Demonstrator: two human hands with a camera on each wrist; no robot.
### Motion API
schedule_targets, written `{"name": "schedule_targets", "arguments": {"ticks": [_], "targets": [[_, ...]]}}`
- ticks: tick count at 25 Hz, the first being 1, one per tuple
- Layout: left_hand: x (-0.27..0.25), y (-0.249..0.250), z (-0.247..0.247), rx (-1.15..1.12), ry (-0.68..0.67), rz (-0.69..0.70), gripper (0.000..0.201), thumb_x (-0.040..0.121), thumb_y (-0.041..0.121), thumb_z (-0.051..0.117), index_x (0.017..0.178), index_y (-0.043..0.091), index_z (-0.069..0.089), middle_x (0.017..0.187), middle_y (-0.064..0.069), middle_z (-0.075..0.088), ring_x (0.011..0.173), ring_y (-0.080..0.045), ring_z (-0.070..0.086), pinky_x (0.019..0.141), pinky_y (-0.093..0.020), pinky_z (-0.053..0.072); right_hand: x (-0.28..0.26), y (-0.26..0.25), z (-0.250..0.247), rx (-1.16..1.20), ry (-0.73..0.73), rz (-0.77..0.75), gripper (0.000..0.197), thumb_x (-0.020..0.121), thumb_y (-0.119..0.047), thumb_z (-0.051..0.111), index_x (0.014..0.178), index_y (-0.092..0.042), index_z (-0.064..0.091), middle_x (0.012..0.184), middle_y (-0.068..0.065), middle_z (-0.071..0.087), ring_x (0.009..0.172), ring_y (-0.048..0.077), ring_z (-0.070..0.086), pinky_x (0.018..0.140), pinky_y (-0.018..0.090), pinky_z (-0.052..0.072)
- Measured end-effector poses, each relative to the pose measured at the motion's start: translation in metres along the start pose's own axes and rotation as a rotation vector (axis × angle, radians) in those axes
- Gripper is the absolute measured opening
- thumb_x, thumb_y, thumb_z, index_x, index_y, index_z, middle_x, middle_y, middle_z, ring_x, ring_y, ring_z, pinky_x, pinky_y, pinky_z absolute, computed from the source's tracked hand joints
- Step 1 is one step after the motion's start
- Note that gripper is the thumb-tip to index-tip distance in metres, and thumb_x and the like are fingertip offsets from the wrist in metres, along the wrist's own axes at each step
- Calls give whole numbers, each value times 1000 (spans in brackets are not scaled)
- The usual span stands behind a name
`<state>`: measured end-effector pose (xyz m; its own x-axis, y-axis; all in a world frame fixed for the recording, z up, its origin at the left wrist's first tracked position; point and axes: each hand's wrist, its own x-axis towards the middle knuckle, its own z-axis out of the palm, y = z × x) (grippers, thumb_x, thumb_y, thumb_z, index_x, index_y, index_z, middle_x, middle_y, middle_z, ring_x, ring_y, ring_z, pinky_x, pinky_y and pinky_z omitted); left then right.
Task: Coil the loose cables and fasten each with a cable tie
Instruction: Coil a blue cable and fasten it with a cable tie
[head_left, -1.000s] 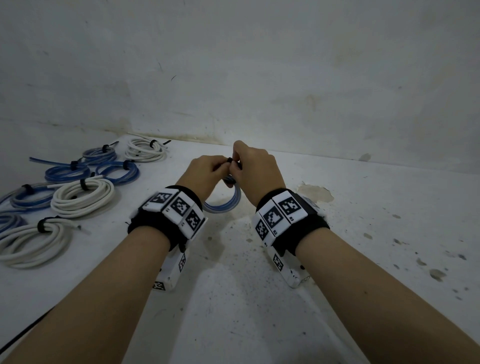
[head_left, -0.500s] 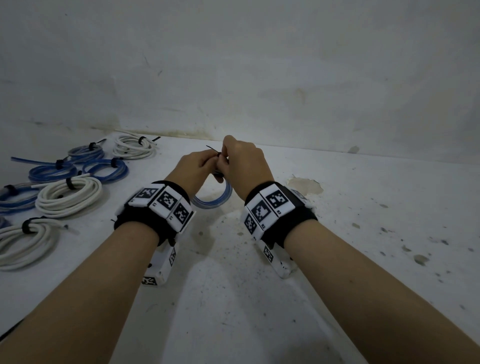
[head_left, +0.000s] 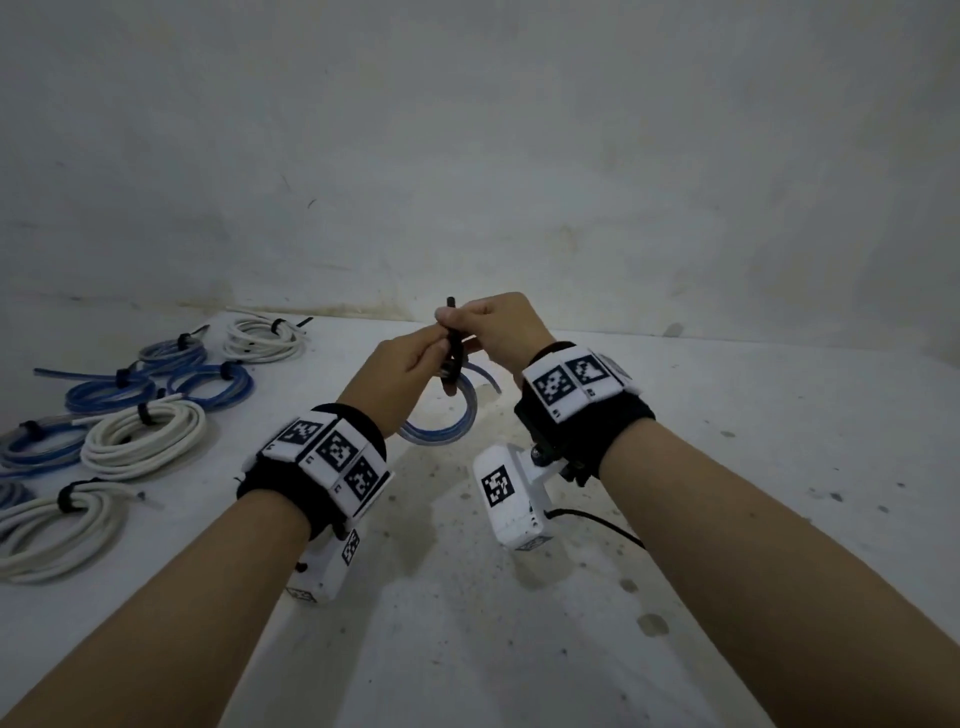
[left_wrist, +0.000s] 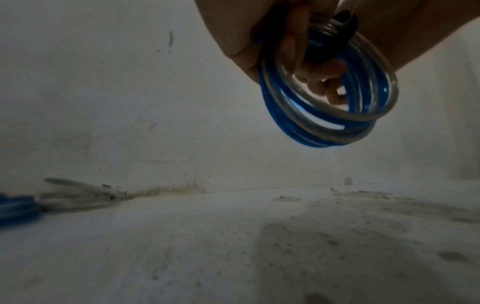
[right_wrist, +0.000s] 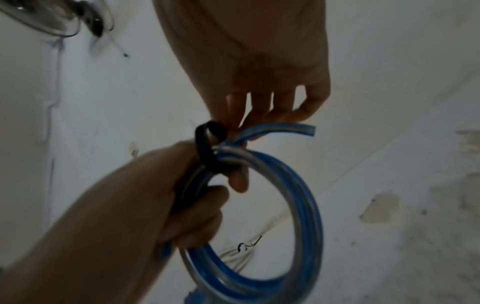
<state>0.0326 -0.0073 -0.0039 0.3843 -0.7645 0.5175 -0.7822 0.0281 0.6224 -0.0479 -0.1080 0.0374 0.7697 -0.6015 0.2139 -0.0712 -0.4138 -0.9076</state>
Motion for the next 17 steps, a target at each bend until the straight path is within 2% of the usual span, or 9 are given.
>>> {"name": "schedule_targets", "arguments": {"ticks": [1, 3, 6, 7, 9, 12, 14, 15, 17], "targets": [[-2, 6, -2, 76, -35, 17, 28, 96, 27, 27, 82, 27, 51, 65, 5, 59, 63, -3, 56, 62, -18, 42, 2, -1, 0, -111, 45, -16, 29, 87, -21, 62, 60, -10, 60, 69, 12, 60, 66, 25, 58, 62, 22, 50], [-10, 19, 0, 333, -131, 73, 33, 89, 35, 18, 73, 21, 44, 62, 0, 54, 61, -21, 50, 62, -32, 36, 4, -1, -3, -333, 141, -23, 32, 88, -24, 58, 57, -15, 57, 74, 5, 64, 77, 26, 62, 74, 31, 49], [-21, 26, 4, 420, -143, 121, 33, 93, 40, 29, 84, 12, 46, 58, 6, 43, 54, -18, 40, 51, -26, 25, 0, 1, 0, -397, 181, -46, 29, 89, -21, 52, 65, -7, 55, 82, 11, 66, 83, 33, 62, 77, 40, 52], [-23, 25, 4, 388, -141, 109, 30, 95, 37, 39, 90, 10, 50, 60, 6, 46, 55, -16, 42, 50, -22, 26, -3, 1, 2, -339, 181, -47, 26, 89, -20, 52, 68, -5, 54, 79, 13, 64, 82, 37, 62, 78, 47, 52], [-28, 24, 3, 265, -150, 18, 26, 94, 31, 49, 103, 7, 51, 74, 1, 55, 66, -20, 51, 56, -26, 34, -6, -3, 6, -252, 202, -61, 24, 91, -18, 49, 68, -9, 46, 68, 6, 55, 77, 39, 61, 75, 54, 53], [-32, 30, 2, 110, -108, -92, 24, 95, 24, 47, 111, 7, 43, 84, -3, 60, 78, -24, 58, 62, -25, 39, -5, -16, 8, -352, 223, -167, 18, 95, -16, 42, 77, -10, 42, 64, -1, 50, 72, 36, 59, 70, 43, 52], [-33, 36, -1, -46, -13, -161, 28, 92, 22, 53, 107, 10, 32, 81, -5, 63, 75, -24, 59, 63, -23, 41, -8, -25, 9, -484, 261, -226, 16, 96, -16, 40, 80, -11, 41, 62, -6, 47, 69, 31, 53, 61, 34, 42], [-33, 38, -5, -101, 25, -167, 33, 90, 21, 56, 106, 12, 29, 79, -6, 65, 74, -25, 60, 67, -25, 43, -9, -26, 8, -509, 277, -232, 16, 96, -16, 39, 81, -12, 40, 60, -9, 44, 68, 30, 51, 57, 32, 37], [-32, 40, -14, -14, 18, -101, 37, 89, 20, 57, 116, 17, 32, 84, -8, 68, 78, -27, 63, 75, -34, 46, -11, -28, 9, -510, 287, -231, 14, 95, -15, 39, 81, -12, 39, 57, -14, 37, 66, 28, 46, 49, 30, 29]]}}
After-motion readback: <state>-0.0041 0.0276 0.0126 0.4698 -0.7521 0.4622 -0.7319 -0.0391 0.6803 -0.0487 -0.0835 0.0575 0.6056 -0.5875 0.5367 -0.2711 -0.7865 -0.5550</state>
